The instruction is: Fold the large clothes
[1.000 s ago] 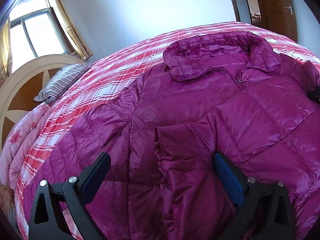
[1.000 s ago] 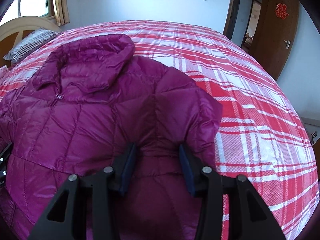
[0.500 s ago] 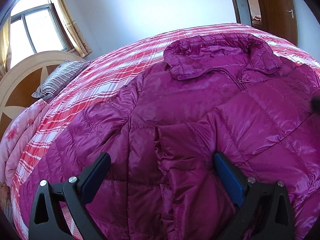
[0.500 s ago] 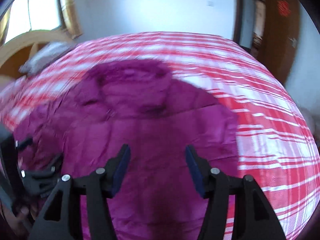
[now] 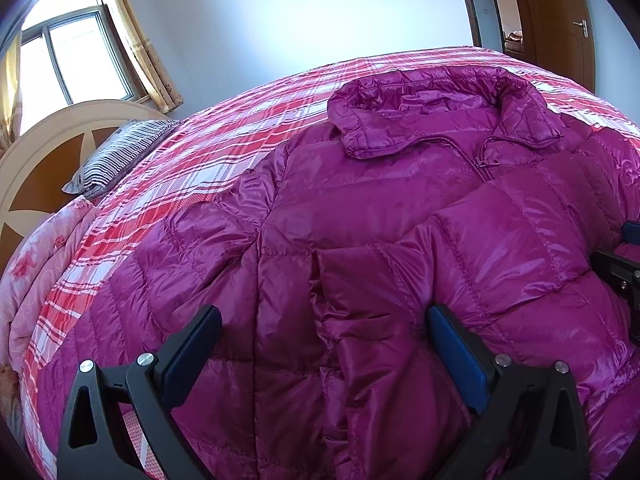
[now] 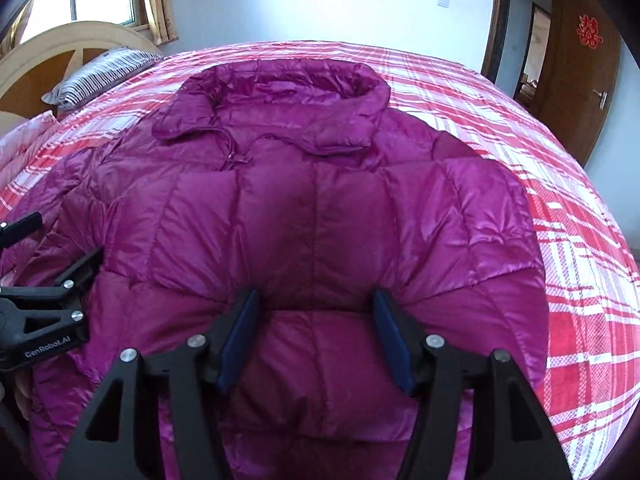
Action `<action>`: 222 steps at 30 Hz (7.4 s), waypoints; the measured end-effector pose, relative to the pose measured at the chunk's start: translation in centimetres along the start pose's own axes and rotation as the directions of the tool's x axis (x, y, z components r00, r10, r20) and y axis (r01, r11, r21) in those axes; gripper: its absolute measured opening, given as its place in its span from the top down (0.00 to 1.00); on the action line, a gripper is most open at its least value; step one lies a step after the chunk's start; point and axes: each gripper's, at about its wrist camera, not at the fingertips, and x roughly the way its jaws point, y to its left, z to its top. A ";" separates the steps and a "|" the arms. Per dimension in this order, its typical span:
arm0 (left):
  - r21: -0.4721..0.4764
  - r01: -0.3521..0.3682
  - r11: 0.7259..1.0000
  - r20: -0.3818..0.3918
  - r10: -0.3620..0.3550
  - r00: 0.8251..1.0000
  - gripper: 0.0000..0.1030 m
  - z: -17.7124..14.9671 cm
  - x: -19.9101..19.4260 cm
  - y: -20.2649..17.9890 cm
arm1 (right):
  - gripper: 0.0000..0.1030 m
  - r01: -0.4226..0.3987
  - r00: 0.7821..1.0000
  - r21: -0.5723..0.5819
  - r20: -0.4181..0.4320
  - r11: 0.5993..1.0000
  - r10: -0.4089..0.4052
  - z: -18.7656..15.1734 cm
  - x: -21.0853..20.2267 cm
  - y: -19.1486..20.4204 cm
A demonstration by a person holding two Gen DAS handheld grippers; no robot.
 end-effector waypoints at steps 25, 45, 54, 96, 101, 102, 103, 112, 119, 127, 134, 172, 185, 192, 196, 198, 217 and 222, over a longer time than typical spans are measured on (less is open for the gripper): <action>-0.015 0.035 0.999 -0.007 -0.035 0.999 0.01 0.0 -1.4 1.4 | 0.37 0.002 1.000 -0.001 0.005 1.000 -0.002 0.2 0.5 0.1; -0.260 -0.345 0.902 -0.119 0.324 0.938 0.17 -11.5 -5.4 29.8 | 0.37 0.000 1.000 -0.003 0.014 1.000 0.000 0.1 0.2 0.0; -0.369 -0.248 0.896 -0.193 0.187 0.963 0.60 -13.3 -1.6 33.0 | 0.37 0.003 1.000 -0.007 0.018 1.000 -0.003 0.1 0.1 0.0; -0.004 0.095 0.995 0.350 -0.087 0.933 0.91 7.0 -16.5 10.4 | 0.37 -0.003 1.000 -0.006 0.023 1.000 0.003 0.1 -0.2 -0.2; 0.060 0.151 0.987 0.308 -0.163 0.937 0.91 6.6 -14.7 3.9 | 0.37 -0.008 1.000 -0.003 0.027 1.000 0.008 0.0 -0.3 -0.2; 0.072 0.157 0.985 0.300 -0.172 0.938 0.91 6.3 -14.1 2.7 | 0.37 -0.009 1.000 -0.002 0.027 1.000 0.009 0.0 -0.3 -0.2; 0.087 0.155 0.984 0.292 -0.174 0.940 0.91 6.0 -13.5 1.4 | 0.37 -0.009 1.000 -0.002 0.027 1.000 0.009 0.0 -0.2 -0.2; 0.116 0.183 0.976 0.189 -0.202 0.961 0.91 3.8 -7.6 -3.5 | 0.37 -0.012 0.999 0.001 0.030 1.000 0.012 0.0 -0.2 -0.2; 0.136 0.228 0.964 0.167 -0.249 0.954 0.90 4.4 -7.8 -5.5 | 0.37 -0.020 0.999 0.008 0.035 1.000 0.020 0.0 -0.3 -0.3; 0.072 0.167 0.983 0.284 -0.181 0.942 0.27 4.6 -10.5 -0.2 | 0.37 -0.021 0.999 0.008 0.035 1.000 0.021 0.0 -0.3 -0.3; -0.084 0.111 0.990 0.216 -0.091 0.972 0.21 2.8 -6.4 5.8 | 0.37 -0.019 0.999 0.006 0.034 1.000 0.018 0.0 -0.3 -0.3; -0.202 -0.207 0.957 0.013 0.214 0.977 0.20 2.7 0.6 12.1 | 0.68 -0.168 0.983 -0.036 0.061 0.985 0.170 2.0 -0.4 6.8; -0.092 0.101 0.991 -0.029 -0.104 0.994 0.20 5.1 2.5 3.5 | 0.68 -0.184 0.980 -0.015 0.077 0.983 0.185 1.8 -0.4 6.6; -0.102 0.094 0.990 -0.071 -0.101 0.992 0.10 3.8 4.5 3.6 | 0.67 -0.188 0.979 -0.015 0.073 0.982 0.189 1.8 -0.3 6.5; -0.130 0.097 0.987 -0.078 -0.108 0.991 0.06 3.5 5.0 4.0 | 0.67 -0.178 0.982 -0.021 0.064 0.984 0.179 1.9 -0.1 6.7; -0.133 0.100 0.986 -0.077 -0.111 0.991 0.06 3.4 5.0 4.0 | 0.67 -0.163 0.985 -0.032 0.060 0.986 0.164 1.9 -0.1 7.0; -0.150 0.112 0.982 -0.076 -0.125 0.989 0.05 3.3 5.3 4.3 | 0.67 -0.141 0.989 -0.046 0.044 0.989 0.143 2.0 0.4 7.4; -0.154 0.117 0.981 -0.076 -0.130 0.989 0.05 3.3 5.3 4.4 | 0.67 -0.139 0.989 -0.047 0.043 0.989 0.141 2.0 0.4 7.3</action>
